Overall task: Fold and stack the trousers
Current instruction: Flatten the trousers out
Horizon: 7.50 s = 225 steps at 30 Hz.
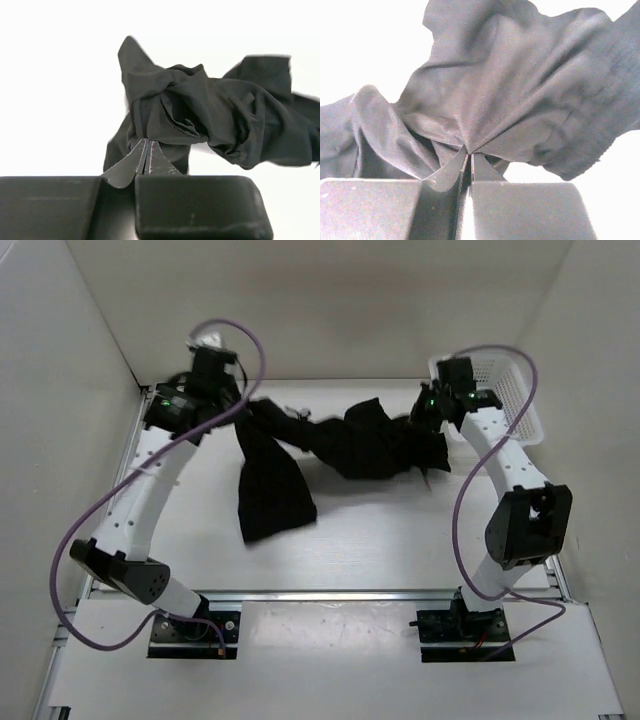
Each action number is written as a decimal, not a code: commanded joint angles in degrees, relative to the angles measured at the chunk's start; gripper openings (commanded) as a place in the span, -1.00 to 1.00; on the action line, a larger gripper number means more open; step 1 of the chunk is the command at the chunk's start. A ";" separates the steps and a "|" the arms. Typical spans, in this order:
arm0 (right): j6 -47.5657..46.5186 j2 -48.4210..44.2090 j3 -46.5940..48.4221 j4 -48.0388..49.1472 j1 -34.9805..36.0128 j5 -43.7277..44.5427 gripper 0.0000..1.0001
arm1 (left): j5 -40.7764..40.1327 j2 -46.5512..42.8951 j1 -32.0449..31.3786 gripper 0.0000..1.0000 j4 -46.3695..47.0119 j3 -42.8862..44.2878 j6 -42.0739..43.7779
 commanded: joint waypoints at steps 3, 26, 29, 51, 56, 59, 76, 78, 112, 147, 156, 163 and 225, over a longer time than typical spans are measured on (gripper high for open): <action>-3.52 -10.01 15.01 -5.68 1.80 3.34 -1.00 | -3.77 -1.11 7.39 -0.79 -6.91 20.16 6.29; -2.48 -30.65 -20.95 -7.70 -2.59 9.86 0.69 | 5.29 -5.60 13.29 0.22 1.79 -18.46 1.82; 1.21 -39.88 -33.26 -8.84 -2.59 5.57 0.72 | 5.29 -2.97 15.05 0.61 2.93 -22.17 -1.34; 16.78 -26.92 -51.89 12.59 -2.06 -2.19 -0.28 | 13.12 16.81 27.79 -0.79 10.24 -25.56 -10.95; 11.25 -7.78 -33.71 9.98 -1.45 7.71 -1.00 | 8.46 15.76 28.68 -0.79 1.99 -12.18 -8.57; 8.44 -2.13 -22.45 7.96 -1.45 9.59 -0.95 | 6.52 16.37 28.68 -0.66 -1.36 -5.84 -7.16; 9.74 -33.56 -52.35 10.57 -14.55 -11.14 0.61 | 18.08 13.03 47.03 0.40 8.02 -22.52 -4.62; 12.98 -34.27 -55.63 15.73 -14.55 -13.34 0.66 | 21.62 16.09 47.66 0.79 9.78 -23.15 -4.00; 3.07 -36.37 -42.88 0.65 -25.96 -3.33 -1.00 | 26.28 15.75 51.53 0.65 9.79 -19.26 -1.81; 3.07 -39.20 -38.07 -1.99 -26.50 -5.61 -1.00 | 17.86 20.16 49.07 -0.79 2.77 1.54 -2.59; 3.15 -47.70 -38.76 -10.75 -26.50 -2.11 -1.00 | 12.68 12.79 49.68 -0.79 0.90 -6.25 -2.06; 4.21 -51.94 -44.13 -15.26 -26.50 -2.10 0.56 | 12.50 5.92 52.76 -0.31 4.16 -20.69 -1.54; 0.52 -19.39 -43.86 8.48 -11.83 0.36 -1.00 | 14.96 13.22 0.21 -0.48 5.39 -14.00 6.29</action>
